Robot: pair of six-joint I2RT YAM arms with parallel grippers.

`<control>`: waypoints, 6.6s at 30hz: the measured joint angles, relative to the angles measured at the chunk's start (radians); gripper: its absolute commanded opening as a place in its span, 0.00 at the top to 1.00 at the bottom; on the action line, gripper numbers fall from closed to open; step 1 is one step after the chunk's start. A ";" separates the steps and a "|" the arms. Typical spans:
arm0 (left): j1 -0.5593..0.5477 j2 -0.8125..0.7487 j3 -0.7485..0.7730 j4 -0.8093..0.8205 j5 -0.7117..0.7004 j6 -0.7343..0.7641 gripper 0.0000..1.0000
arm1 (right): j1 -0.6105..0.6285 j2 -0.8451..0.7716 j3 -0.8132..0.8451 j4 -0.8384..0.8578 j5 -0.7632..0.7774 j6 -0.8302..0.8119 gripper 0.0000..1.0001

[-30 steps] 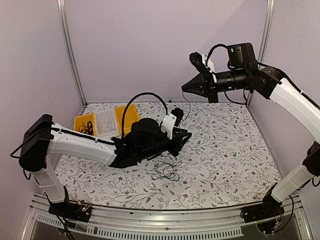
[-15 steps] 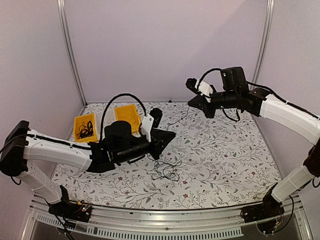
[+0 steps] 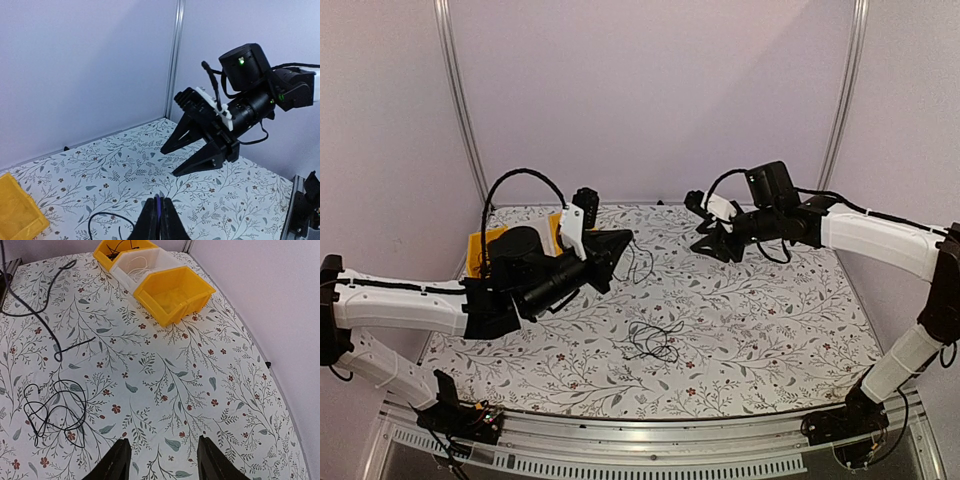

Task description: Untangle the cables

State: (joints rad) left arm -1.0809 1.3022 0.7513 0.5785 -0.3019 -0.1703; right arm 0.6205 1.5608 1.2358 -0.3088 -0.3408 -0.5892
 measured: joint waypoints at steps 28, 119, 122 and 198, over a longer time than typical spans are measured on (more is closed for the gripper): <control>0.421 0.124 0.250 -0.465 -0.077 -0.069 1.00 | -0.043 -0.281 -0.322 0.092 -0.066 -0.032 0.40; 0.104 0.072 -0.095 -0.586 0.450 0.058 0.58 | 0.074 0.031 -0.190 -0.106 -0.142 -0.138 0.44; 0.022 0.125 -0.097 -0.581 0.400 0.117 0.58 | 0.076 0.058 -0.161 -0.126 -0.144 -0.137 0.44; -0.036 -0.143 0.533 -0.436 0.054 0.142 1.00 | 0.223 0.496 0.053 0.156 -0.503 0.350 0.86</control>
State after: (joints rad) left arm -1.1172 1.1591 1.2846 0.1429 -0.2481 -0.0284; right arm 0.8433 2.0567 1.2884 -0.1528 -0.8440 -0.2390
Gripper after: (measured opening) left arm 0.001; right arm 0.205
